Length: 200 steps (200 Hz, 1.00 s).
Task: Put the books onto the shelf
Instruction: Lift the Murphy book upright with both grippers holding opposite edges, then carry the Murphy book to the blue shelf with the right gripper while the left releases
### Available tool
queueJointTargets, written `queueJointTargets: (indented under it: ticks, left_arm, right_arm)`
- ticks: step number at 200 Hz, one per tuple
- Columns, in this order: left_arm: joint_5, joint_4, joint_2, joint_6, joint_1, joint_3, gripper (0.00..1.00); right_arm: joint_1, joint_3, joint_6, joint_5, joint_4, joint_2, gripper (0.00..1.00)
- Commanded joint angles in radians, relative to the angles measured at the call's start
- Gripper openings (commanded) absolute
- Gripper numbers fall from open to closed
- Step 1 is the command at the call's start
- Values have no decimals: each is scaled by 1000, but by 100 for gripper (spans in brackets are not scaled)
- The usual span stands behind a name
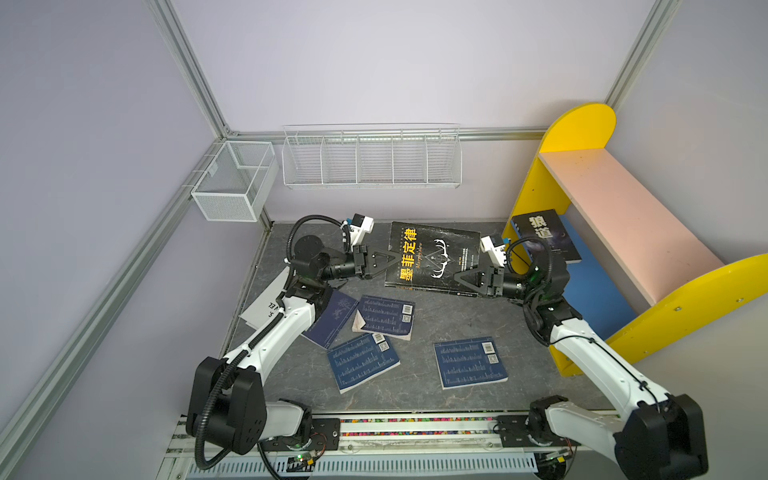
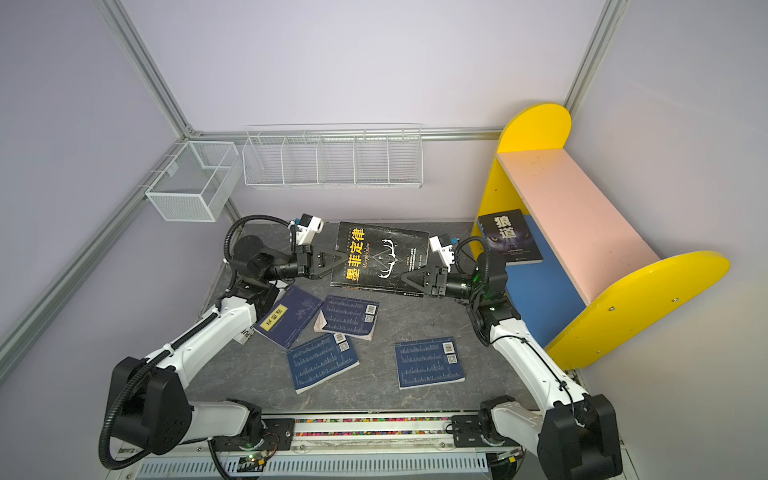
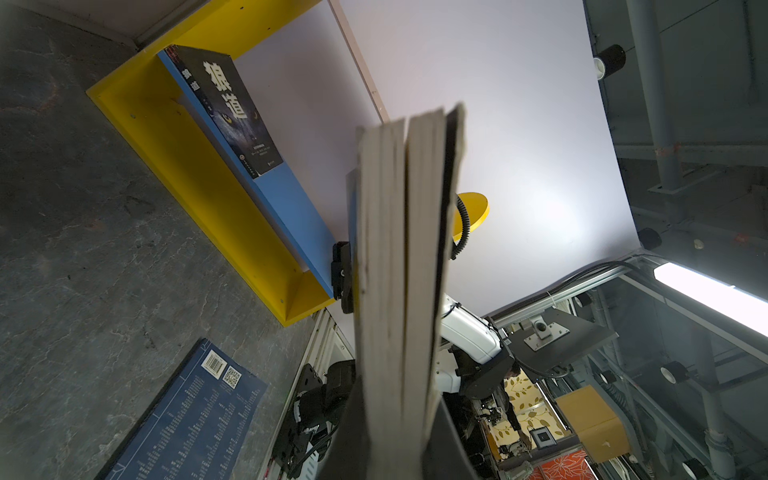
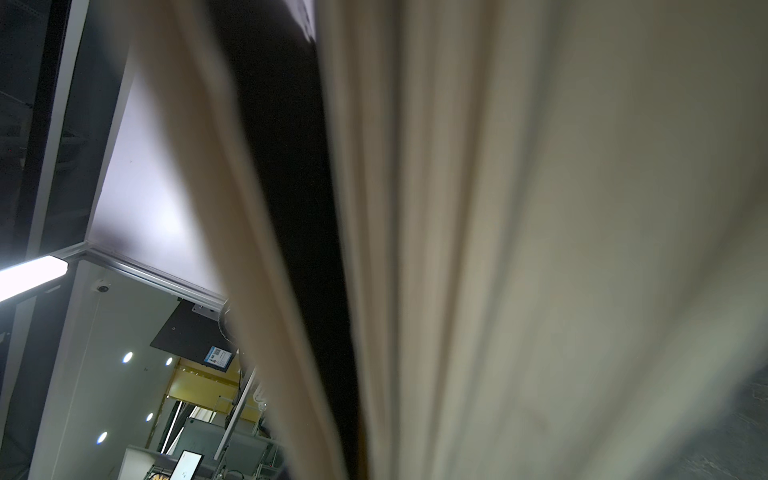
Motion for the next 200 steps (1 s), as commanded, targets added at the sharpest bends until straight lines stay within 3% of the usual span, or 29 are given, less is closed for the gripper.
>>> queueJointTargets:
  ticks: [1, 38, 58, 73, 85, 105, 117, 131, 147, 158, 178, 200]
  left_arm:
    - [50, 97, 3, -38, -3, 38, 0]
    - [49, 78, 41, -28, -2, 64, 0]
    - [22, -48, 68, 51, -4, 113, 0]
    - [-15, -215, 83, 147, -4, 165, 0]
    - [-61, -392, 85, 292, -11, 219, 0]
    - [-187, -708, 93, 505, -36, 331, 0]
    - [-259, -826, 108, 563, -48, 389, 0]
    - [-344, -892, 124, 584, -52, 429, 14]
    - [-461, -949, 121, 620, -52, 442, 20]
    - [-562, -1015, 106, 658, -53, 449, 30]
    - [-700, -1076, 50, 695, -54, 418, 47]
    - [-811, -1120, -32, 720, -52, 359, 59]
  right_arm:
    - [-3, -28, 43, 14, 48, 7, 32]
    - [-16, -23, -1, 30, -65, -33, 28]
    - [-20, -9, -72, 70, -207, -57, 22]
    - [-21, -4, -106, 109, -279, -70, 17]
    - [-21, -4, -116, 135, -312, -72, 15]
    - [-23, -7, -103, 168, -308, -64, 11]
    - [-25, -10, -85, 181, -286, -54, 6]
    - [-40, -6, -67, 197, -270, -44, 6]
    - [-86, 7, -69, 241, -286, -39, 6]
    - [-117, 24, -89, 289, -319, -34, 6]
    - [-170, 46, -93, 346, -312, -9, 6]
    - [-217, 66, -95, 391, -290, 21, 6]
